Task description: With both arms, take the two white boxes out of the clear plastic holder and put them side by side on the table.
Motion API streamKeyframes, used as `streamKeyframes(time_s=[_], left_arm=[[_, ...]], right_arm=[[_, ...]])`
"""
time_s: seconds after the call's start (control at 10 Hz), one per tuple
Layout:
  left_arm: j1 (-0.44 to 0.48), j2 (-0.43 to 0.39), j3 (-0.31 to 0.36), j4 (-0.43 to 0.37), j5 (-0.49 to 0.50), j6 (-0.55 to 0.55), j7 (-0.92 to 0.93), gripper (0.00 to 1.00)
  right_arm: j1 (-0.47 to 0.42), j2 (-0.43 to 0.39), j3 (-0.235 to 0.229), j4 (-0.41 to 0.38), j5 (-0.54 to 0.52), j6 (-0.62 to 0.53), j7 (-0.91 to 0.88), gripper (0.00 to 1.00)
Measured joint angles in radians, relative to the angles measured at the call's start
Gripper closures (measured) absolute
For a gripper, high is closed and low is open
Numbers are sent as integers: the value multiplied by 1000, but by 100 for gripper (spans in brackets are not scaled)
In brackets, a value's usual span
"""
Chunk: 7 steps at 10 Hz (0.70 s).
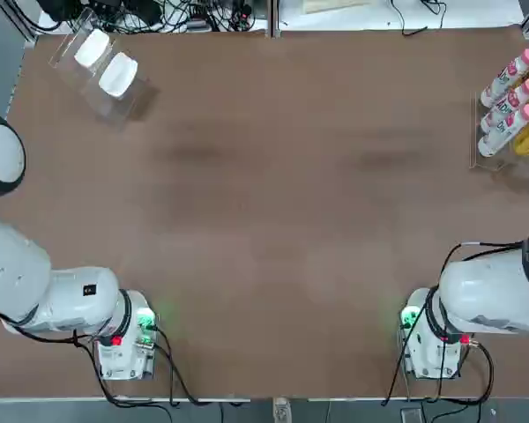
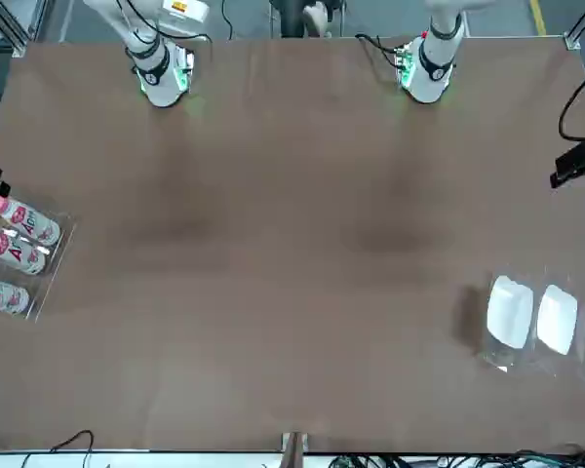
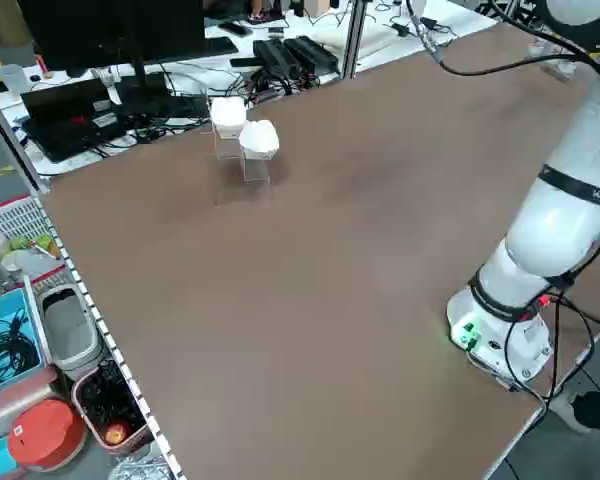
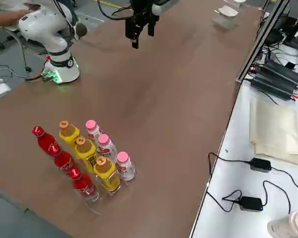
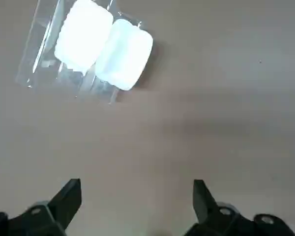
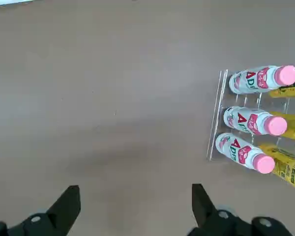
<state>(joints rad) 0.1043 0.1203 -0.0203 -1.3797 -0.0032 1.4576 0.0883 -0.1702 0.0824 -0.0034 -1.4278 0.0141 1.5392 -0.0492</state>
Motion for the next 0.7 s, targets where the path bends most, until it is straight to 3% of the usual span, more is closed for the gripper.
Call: streamKeyframes(time_s=[0.3, 0.7], left_arm=[[3, 10, 1, -13, 0, 24, 10, 0], [-10, 101, -6, -132, 49, 276, 278, 0]], right_arm=[[0, 0, 1, 0, 0, -21, -1, 0], [30, 4, 10, -43, 24, -27, -2, 0]])
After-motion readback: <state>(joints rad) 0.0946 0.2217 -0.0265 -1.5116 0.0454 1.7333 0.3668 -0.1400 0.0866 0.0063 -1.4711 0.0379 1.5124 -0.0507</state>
